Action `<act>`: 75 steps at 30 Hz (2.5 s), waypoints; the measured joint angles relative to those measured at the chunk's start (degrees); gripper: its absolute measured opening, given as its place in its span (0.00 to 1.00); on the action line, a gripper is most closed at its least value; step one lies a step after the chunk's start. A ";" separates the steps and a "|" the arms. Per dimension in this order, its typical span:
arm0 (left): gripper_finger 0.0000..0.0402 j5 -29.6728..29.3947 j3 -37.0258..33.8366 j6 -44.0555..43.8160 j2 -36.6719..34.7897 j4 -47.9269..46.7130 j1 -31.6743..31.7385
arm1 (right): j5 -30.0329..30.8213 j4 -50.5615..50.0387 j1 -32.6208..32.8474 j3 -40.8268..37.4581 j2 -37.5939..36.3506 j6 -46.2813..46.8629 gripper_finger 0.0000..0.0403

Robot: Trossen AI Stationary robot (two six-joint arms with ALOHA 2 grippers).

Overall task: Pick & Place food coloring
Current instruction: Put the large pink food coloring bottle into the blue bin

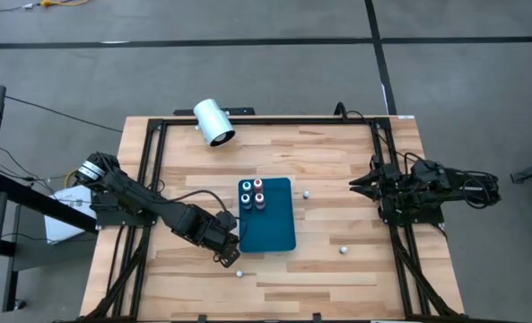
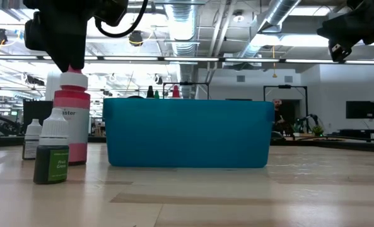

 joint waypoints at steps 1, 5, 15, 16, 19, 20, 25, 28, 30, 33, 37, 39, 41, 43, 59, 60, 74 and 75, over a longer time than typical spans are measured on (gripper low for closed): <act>0.26 0.02 0.02 0.43 0.00 0.02 0.00 | 0.00 0.00 0.01 0.00 0.00 0.01 0.15; 0.18 0.00 0.04 1.40 0.00 0.76 0.02 | 0.00 0.00 0.00 -0.02 0.00 -0.01 0.15; 0.07 -0.02 0.15 1.95 -0.11 1.35 0.02 | 1.40 0.00 0.00 -0.02 0.00 0.02 0.15; 0.07 -0.02 0.15 1.96 -0.11 1.35 0.02 | 1.40 0.00 0.02 -0.02 0.00 0.02 0.15; 0.08 -0.02 0.15 1.94 -0.11 1.25 0.02 | 1.42 0.00 0.01 -0.02 0.00 0.02 0.15; 0.08 0.02 0.15 1.94 -0.11 1.06 0.02 | 1.42 0.00 0.01 -0.02 0.00 0.02 0.15; 0.06 0.34 2.03 1.94 -0.20 -4.44 0.02 | 1.46 0.00 0.01 -0.02 0.00 0.02 0.15; 0.06 -1.18 5.52 1.95 -0.20 -10.29 0.02 | 1.49 0.00 0.01 -0.04 0.00 0.02 0.15; 0.06 -2.47 8.52 2.03 -0.20 -14.51 0.02 | 1.51 0.00 0.02 -0.04 0.00 0.02 0.15; 0.06 -5.52 13.31 2.49 -0.20 -19.06 0.20 | 1.51 0.00 0.02 -0.04 0.00 0.02 0.15; 0.06 -9.47 20.64 3.11 -0.20 -23.90 1.05 | 1.51 0.00 0.02 -0.04 0.00 0.02 0.15; 0.06 -11.93 23.95 3.68 -0.20 -25.18 1.62 | 1.50 0.00 0.02 -0.04 0.00 0.01 0.15; 0.06 -14.13 26.78 4.88 -0.20 -25.56 2.40 | 1.49 0.00 0.02 -0.04 0.00 0.02 0.15; 0.06 -15.22 28.74 6.86 -0.20 -25.50 3.41 | 1.49 0.00 0.01 -0.04 0.00 0.02 0.15; 0.06 -15.51 30.47 25.14 -0.17 -13.37 14.83 | 1.49 -0.02 0.01 -0.04 0.00 -0.01 0.15; 0.06 -15.08 30.47 25.96 -0.17 -12.90 15.48 | 1.49 -0.02 0.00 -0.04 0.00 0.01 0.15; 0.06 -11.98 30.53 32.88 2.40 -9.84 22.20 | 1.68 -0.02 0.02 -0.04 -0.02 -0.01 0.15; 0.06 -10.96 30.58 33.60 3.22 -8.82 22.52 | 1.91 -0.04 0.00 -0.04 -0.02 -0.01 0.15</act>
